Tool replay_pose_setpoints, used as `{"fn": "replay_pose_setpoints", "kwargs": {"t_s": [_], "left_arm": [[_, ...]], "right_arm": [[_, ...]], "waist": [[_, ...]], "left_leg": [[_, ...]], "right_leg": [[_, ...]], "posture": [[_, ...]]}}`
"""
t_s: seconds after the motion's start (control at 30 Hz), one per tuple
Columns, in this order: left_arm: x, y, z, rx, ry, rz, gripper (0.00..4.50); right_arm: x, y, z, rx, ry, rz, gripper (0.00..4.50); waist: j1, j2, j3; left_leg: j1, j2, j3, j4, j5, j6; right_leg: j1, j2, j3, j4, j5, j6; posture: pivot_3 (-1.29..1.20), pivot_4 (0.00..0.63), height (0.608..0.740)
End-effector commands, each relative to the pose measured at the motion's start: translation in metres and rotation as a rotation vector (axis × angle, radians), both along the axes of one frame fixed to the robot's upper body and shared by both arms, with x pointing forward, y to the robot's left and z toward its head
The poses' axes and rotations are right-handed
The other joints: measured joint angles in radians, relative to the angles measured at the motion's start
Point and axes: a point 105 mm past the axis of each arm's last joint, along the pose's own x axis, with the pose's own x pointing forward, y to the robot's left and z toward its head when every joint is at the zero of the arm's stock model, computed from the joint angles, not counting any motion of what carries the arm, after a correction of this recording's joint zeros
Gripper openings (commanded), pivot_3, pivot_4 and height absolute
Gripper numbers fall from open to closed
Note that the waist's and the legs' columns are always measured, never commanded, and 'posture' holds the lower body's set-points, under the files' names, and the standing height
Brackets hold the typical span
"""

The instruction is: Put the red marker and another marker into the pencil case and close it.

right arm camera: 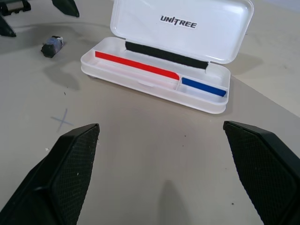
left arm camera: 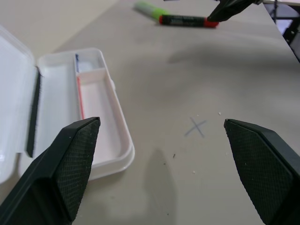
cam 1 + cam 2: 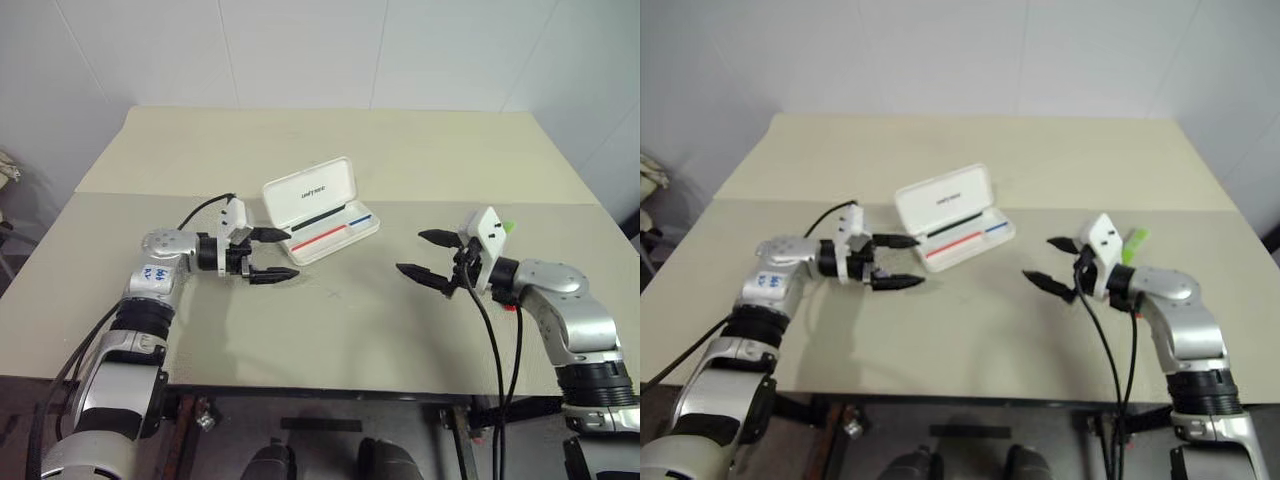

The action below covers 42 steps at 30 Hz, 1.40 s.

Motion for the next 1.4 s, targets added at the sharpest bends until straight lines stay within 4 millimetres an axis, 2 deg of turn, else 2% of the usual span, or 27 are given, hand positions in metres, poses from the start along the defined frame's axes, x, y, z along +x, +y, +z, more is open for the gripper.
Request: {"fn": "replay_pose_setpoints", "kwargs": {"t_s": [0.03, 0.47, 0.97, 1.13, 1.3, 1.4], "left_arm": [[0.006, -0.007, 0.007, 0.029, -0.018, -0.007, 4.50], [0.011, -0.019, -0.002, 0.106, 0.052, -0.078, 4.50], [0.025, -0.042, -0.016, 0.225, 0.039, -0.043, 4.50], [0.029, -0.042, -0.028, 0.324, 0.031, -0.011, 4.50], [0.037, -0.034, -0.041, 0.489, 0.009, 0.060, 4.50], [0.043, -0.027, -0.045, 0.560, -0.009, 0.117, 3.89]], "right_arm": [[-0.006, 0.000, 0.010, 0.032, -0.064, -0.022, 4.49], [-0.023, 0.005, -0.009, 0.072, -0.039, -0.080, 4.49], [-0.021, 0.008, -0.009, 0.082, -0.045, -0.091, 4.49], [-0.019, 0.009, -0.007, 0.079, -0.048, -0.090, 4.49], [-0.017, 0.008, -0.005, 0.075, -0.052, -0.087, 4.49], [-0.016, 0.007, -0.004, 0.073, -0.054, -0.087, 4.50]], "waist": [[0.003, 0.000, 0.000], [0.005, -0.001, 0.001], [0.006, -0.001, 0.001], [0.005, -0.001, 0.001], [0.004, -0.001, 0.001], [0.003, -0.002, 0.000]], "left_leg": [[0.000, 0.000, 0.000, 0.000, 0.000, 0.000], [-0.004, 0.000, 0.000, 0.006, -0.002, 0.004], [-0.010, -0.001, -0.001, 0.013, -0.005, 0.009], [-0.010, -0.001, 0.000, 0.013, -0.005, 0.009], [-0.009, -0.001, 0.000, 0.013, -0.005, 0.009], [-0.008, -0.001, 0.000, 0.014, -0.006, 0.011]], "right_leg": [[0.000, 0.000, 0.000, 0.000, 0.000, 0.000], [-0.001, 0.000, 0.001, 0.000, 0.001, 0.002], [-0.002, 0.000, 0.001, -0.002, 0.004, 0.005], [-0.002, 0.000, 0.001, -0.002, 0.004, 0.005], [-0.002, 0.000, 0.001, -0.001, 0.005, 0.005], [-0.002, 0.000, 0.001, 0.001, 0.006, 0.003]], "posture": [[0.00, 0.150, 0.740], [0.00, 0.150, 0.740], [0.00, 0.150, 0.740], [0.00, 0.150, 0.740], [0.00, 0.150, 0.740], [0.00, 0.150, 0.740]]}}
